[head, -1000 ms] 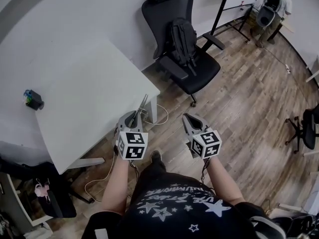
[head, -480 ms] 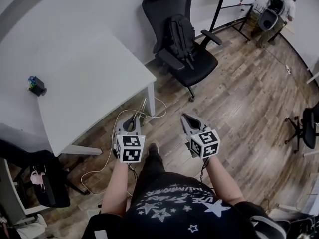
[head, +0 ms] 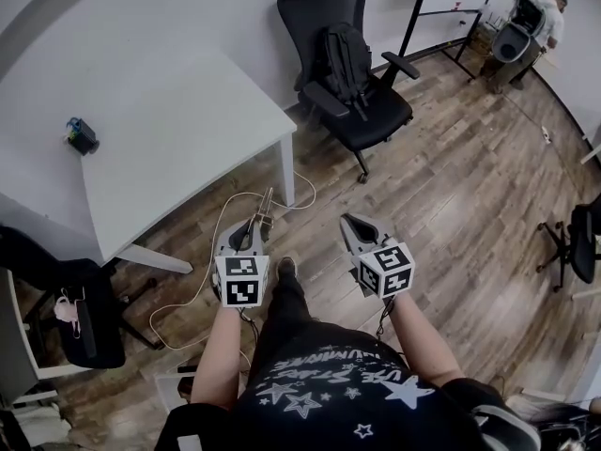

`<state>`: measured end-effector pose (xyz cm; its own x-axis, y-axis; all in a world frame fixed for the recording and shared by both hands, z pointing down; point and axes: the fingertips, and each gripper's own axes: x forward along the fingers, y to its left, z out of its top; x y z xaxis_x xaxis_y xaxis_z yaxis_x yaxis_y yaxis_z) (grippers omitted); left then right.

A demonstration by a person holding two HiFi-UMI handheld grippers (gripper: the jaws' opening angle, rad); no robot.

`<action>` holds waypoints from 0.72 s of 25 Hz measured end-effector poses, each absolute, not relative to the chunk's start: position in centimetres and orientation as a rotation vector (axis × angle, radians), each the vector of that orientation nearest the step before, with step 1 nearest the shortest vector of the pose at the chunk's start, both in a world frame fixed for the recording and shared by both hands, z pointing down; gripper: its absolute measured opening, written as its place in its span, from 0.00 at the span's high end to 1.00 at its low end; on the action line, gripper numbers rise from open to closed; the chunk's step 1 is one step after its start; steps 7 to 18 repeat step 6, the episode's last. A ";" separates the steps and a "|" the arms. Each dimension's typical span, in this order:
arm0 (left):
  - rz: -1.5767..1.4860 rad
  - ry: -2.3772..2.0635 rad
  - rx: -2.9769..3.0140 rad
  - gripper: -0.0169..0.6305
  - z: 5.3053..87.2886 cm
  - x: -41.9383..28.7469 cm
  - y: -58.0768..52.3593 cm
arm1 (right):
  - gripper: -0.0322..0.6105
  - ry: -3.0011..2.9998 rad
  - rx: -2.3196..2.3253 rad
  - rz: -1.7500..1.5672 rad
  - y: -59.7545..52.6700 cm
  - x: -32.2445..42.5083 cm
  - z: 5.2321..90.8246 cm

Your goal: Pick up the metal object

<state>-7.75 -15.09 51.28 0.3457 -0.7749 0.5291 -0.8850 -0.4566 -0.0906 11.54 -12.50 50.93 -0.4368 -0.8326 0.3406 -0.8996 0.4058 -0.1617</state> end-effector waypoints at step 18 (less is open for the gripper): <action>0.737 -1.523 2.375 0.93 50.9 -8.5 -8.3 | 0.87 -2.473 1.510 0.464 -6.4 11.1 50.3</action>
